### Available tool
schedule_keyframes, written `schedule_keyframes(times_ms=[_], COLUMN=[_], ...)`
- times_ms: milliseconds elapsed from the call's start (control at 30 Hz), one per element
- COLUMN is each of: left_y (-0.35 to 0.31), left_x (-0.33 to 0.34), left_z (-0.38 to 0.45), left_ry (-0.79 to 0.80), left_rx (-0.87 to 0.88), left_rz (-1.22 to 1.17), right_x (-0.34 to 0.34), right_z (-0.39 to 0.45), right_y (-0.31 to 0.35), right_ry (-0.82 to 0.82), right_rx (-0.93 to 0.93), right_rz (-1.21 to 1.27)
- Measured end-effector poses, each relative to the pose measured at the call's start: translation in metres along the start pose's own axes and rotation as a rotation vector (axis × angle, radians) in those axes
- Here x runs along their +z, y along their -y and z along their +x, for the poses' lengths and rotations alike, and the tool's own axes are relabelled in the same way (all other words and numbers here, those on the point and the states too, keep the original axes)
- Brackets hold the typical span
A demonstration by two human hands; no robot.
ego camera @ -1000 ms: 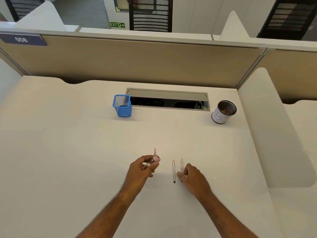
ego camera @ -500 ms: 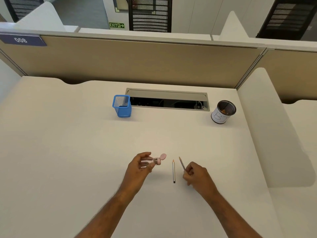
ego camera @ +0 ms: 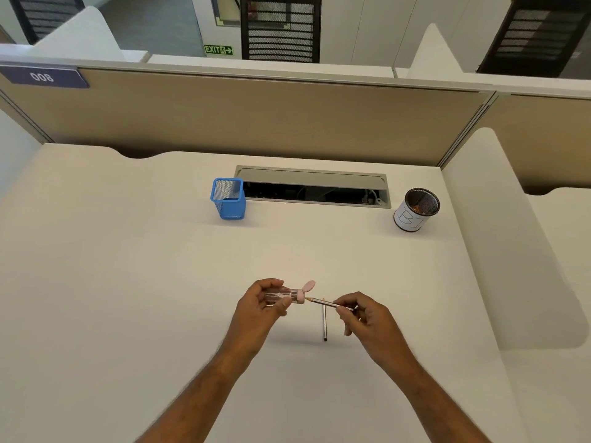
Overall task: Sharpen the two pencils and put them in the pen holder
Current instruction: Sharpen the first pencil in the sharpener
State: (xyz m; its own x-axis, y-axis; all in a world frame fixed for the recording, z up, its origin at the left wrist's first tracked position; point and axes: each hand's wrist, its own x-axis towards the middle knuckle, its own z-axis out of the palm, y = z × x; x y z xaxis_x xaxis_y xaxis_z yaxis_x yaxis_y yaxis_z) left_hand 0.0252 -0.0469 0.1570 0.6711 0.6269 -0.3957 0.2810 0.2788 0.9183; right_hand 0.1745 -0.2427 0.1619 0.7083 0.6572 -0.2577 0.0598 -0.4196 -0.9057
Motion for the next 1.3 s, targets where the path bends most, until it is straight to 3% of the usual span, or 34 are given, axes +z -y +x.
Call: schedule_keyframes(times_ms=[433,733,1067,1300], left_y=[-0.008,-0.011,-0.021,-0.022], left_x=[-0.005,-0.004,-0.003,-0.004], left_z=[-0.001,0.001,0.002,0.000], left_ry=[0.052,0.102,0.034,0.037], left_rx=[0.000,0.016,0.037,0.034], left_rz=[-0.148,-0.094,-0.097,-0.101], right_x=[0.005,0.001,-0.001,0.004], right_z=[-0.005,0.002,-0.002,-0.007], right_y=[0.016,0.020,0.025,0.025], right_ry=[-0.093,0.017,0.116,-0.036], right_rx=[-0.172,-0.033,-0.073,-0.107], right_rz=[-0.070,0.054,0.063,0.104])
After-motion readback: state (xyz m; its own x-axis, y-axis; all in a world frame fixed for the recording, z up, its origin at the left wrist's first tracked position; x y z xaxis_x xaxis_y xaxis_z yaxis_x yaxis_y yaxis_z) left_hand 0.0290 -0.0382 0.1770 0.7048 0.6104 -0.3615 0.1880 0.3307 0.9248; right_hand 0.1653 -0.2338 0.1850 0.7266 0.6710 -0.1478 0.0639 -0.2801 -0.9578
